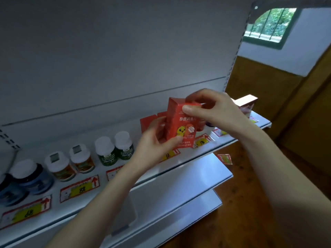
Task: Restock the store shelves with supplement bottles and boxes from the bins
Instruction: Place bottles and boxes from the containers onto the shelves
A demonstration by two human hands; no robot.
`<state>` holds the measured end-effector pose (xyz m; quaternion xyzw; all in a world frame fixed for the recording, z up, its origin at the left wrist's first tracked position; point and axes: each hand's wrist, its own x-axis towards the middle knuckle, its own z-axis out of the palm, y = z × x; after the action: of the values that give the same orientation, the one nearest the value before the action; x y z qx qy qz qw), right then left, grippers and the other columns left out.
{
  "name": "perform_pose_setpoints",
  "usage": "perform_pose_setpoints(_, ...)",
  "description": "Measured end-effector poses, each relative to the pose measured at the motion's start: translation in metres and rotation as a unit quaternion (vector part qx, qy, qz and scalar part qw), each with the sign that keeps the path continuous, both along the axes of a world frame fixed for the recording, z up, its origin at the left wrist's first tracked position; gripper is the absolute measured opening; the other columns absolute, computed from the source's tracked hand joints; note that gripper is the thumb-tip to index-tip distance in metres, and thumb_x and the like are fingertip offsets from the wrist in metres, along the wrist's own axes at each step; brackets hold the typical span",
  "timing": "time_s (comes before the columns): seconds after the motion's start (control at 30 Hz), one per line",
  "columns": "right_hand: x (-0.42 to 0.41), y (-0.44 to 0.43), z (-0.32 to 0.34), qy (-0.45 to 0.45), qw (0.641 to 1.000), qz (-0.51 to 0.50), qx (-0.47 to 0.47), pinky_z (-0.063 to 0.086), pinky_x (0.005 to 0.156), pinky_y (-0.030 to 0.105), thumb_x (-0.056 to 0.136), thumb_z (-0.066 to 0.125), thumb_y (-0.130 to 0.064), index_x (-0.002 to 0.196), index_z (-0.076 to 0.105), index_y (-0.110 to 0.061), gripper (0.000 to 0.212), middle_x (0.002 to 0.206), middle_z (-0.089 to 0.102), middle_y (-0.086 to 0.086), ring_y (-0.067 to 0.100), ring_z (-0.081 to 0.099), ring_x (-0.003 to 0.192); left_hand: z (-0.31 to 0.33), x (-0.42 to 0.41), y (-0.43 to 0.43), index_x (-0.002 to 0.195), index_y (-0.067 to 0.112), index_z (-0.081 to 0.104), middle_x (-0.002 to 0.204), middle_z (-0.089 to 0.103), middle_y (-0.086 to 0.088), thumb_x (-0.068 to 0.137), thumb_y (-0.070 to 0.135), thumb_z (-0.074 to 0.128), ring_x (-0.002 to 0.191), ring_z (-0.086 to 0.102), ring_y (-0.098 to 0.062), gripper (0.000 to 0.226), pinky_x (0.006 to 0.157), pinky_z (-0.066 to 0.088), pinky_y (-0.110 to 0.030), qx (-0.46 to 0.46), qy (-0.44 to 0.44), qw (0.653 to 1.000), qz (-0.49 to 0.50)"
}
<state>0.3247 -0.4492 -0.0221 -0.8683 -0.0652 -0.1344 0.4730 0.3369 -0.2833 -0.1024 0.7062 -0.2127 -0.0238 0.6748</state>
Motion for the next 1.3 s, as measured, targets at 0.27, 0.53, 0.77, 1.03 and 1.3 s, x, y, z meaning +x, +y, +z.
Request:
perform_pose_setpoints(0.27, 0.054, -0.012, 0.02, 0.017, 0.982, 0.171, 0.084, 0.053, 0.075, 0.021, 0.069, 0.077, -0.017, 0.079, 0.065, -0.025, 0.017, 0.086, 0.067, -0.006, 0.004, 0.064, 0.082, 0.019, 0.004, -0.007, 0.121, 0.02, 0.048, 0.113, 0.061, 0.008, 0.075, 0.024, 0.068, 0.101, 0.062, -0.002, 0.051, 0.086, 0.049, -0.019, 0.022, -0.028, 0.991, 0.127)
perform_pose_setpoints(0.53, 0.09, 0.004, 0.019, -0.025, 0.969, 0.201, 0.138, 0.051, 0.069, 0.014, 0.073, 0.076, -0.012, 0.081, 0.06, -0.025, 0.022, 0.09, 0.061, -0.01, 0.005, 0.062, 0.08, -0.052, -0.044, -0.01, 0.12, -0.001, 0.057, 0.118, 0.061, -0.012, 0.09, 0.037, 0.046, 0.11, 0.057, -0.026, 0.049, 0.095, 0.04, -0.026, 0.374, -0.166, 0.833, 0.372)
perform_pose_setpoints(0.77, 0.141, 0.027, -0.005, -0.07, 0.972, 0.206, 0.092, 0.049, 0.089, 0.025, 0.073, 0.076, -0.019, 0.091, 0.06, -0.021, 0.025, 0.113, 0.059, 0.006, 0.014, 0.058, 0.1, -0.109, -0.064, -0.016, 0.116, 0.005, 0.063, 0.121, 0.062, -0.012, 0.086, 0.04, 0.036, 0.112, 0.06, -0.028, 0.053, 0.091, 0.045, -0.043, 0.576, -0.131, 0.744, 0.313)
perform_pose_setpoints(1.03, 0.177, 0.047, -0.04, 0.015, 0.973, 0.227, -0.025, 0.046, 0.084, 0.026, 0.075, 0.075, -0.019, 0.106, 0.061, -0.012, 0.034, 0.113, 0.059, 0.004, 0.013, 0.055, 0.098, -0.131, -0.066, -0.021, 0.125, 0.013, 0.055, 0.128, 0.058, -0.006, 0.084, 0.042, 0.034, 0.122, 0.052, -0.022, 0.053, 0.096, 0.035, -0.042, 0.612, -0.108, 0.725, 0.295)
perform_pose_setpoints(1.3, 0.188, 0.045, -0.061, 0.091, 0.943, 0.288, -0.141, 0.043, 0.087, 0.03, 0.074, 0.076, -0.024, 0.103, 0.062, -0.017, 0.033, 0.107, 0.056, -0.001, 0.015, 0.053, 0.1, -0.138, -0.064, -0.018, 0.131, 0.015, 0.038, 0.135, 0.052, -0.007, 0.084, 0.039, 0.035, 0.13, 0.031, -0.019, 0.053, 0.098, 0.031, -0.048, 0.595, -0.115, 0.735, 0.303)
